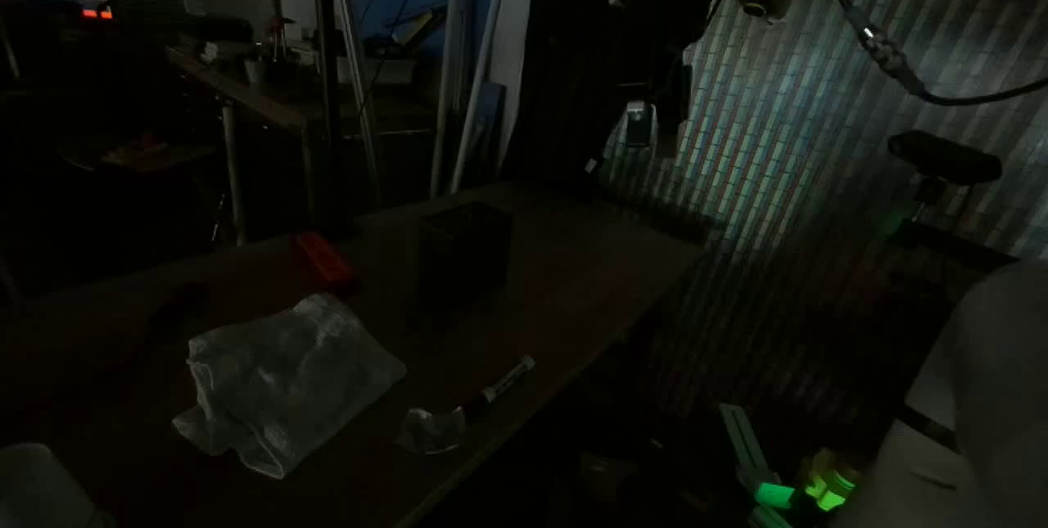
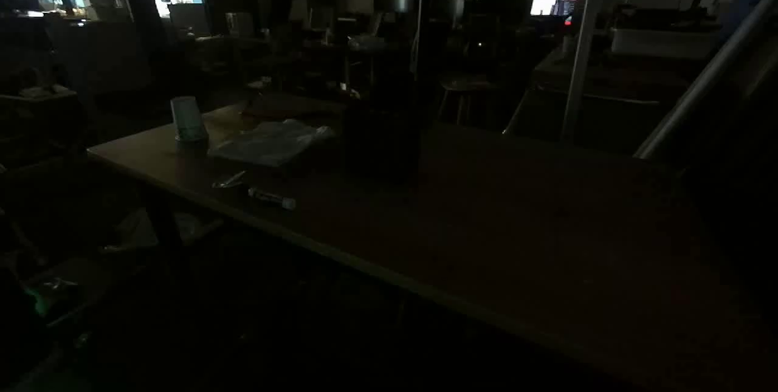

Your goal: Put the towel inside the black box

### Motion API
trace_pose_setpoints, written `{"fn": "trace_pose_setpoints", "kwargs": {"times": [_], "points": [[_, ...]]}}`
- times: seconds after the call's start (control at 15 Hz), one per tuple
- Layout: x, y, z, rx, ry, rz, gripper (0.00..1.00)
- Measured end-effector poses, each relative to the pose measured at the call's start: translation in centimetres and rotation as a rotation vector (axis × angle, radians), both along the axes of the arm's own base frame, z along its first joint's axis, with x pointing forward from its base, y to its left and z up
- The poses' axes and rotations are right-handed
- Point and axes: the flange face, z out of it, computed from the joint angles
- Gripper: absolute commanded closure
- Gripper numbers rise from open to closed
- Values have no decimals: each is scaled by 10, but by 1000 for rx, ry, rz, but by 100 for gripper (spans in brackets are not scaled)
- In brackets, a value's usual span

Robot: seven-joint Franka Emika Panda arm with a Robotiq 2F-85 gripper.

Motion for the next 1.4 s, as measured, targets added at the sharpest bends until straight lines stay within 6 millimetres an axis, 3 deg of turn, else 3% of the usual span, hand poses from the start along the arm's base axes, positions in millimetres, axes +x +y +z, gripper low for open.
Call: {"fn": "trace_pose_setpoints", "kwargs": {"times": [1.0, 1.2, 1.4], "points": [[1, 1, 2, -4, -3, 2, 0], [6, 13, -1, -18, 7, 30, 0], [17, 37, -1, -48, -13, 94, 0]]}}
